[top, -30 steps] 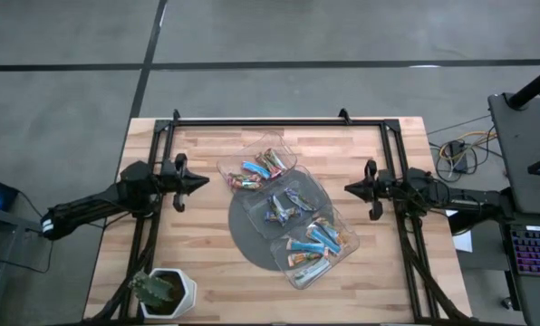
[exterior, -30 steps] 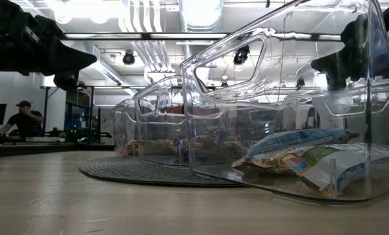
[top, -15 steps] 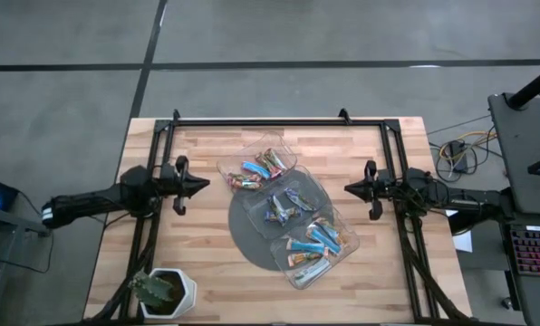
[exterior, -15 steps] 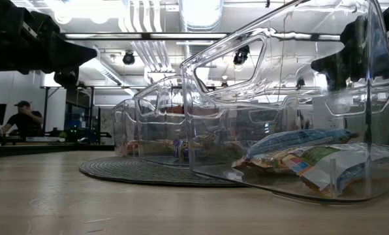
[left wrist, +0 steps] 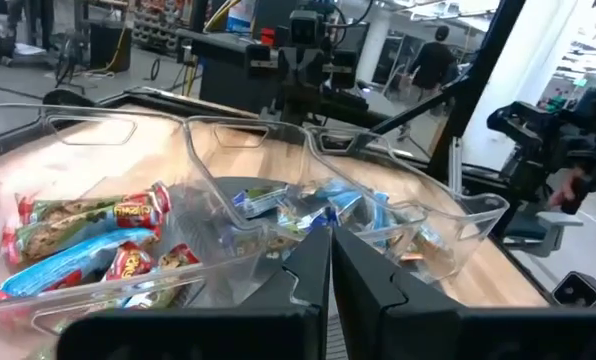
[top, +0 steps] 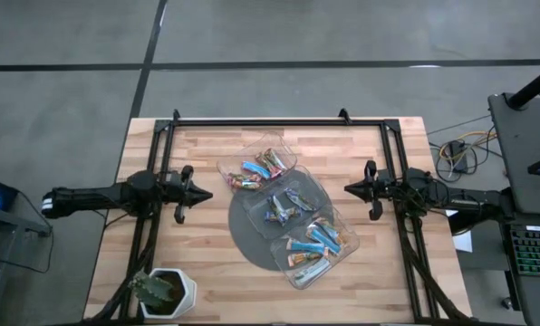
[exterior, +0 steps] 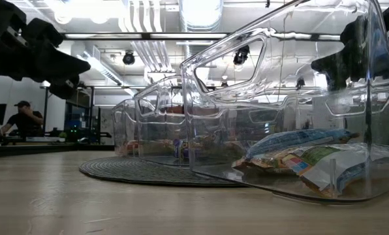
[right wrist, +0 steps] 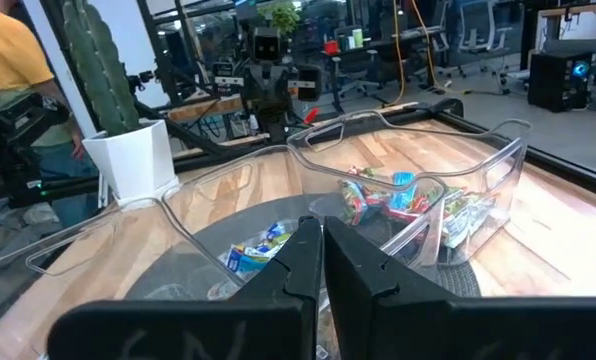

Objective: Pick and place Granola Bars by type
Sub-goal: Return to Home Position

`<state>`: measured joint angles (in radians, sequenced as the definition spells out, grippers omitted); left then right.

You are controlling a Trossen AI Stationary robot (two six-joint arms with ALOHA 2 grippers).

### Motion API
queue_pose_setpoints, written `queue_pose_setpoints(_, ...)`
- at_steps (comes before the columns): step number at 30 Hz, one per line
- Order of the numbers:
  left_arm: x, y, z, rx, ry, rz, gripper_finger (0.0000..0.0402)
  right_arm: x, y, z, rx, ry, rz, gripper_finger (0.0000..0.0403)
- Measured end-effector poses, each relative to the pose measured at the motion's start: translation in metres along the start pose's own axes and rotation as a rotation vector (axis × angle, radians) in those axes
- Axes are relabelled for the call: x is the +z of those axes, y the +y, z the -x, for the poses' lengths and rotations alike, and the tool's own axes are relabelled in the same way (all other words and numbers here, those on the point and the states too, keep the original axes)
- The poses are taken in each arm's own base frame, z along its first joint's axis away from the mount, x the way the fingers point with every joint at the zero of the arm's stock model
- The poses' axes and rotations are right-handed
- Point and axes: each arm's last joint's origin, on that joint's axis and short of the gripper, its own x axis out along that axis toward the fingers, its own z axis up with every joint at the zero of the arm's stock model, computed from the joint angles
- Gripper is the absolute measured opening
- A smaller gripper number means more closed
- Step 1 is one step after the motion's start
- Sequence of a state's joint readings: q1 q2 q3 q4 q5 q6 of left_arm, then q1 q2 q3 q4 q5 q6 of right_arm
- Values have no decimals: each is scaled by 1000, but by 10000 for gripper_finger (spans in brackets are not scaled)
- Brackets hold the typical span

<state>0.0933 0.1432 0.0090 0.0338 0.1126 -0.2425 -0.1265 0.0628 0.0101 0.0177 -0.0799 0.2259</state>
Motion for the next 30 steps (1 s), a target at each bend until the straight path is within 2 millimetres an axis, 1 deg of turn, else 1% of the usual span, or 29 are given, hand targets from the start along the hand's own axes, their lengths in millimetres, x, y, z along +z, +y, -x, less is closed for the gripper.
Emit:
queue_pose_setpoints(10, 0, 0, 0, -3, 8, -32, 0, 0, 0, 0, -1, 0, -2, 9)
queue_pose_setpoints(15, 0, 3, 0, 113, -9, -99, 0, 0, 0, 0, -1, 0, -1, 9)
queue_pose_setpoints(30, 0, 4, 0, 138, -17, -86, 0, 0, 0, 0, -2, 0, -2, 9)
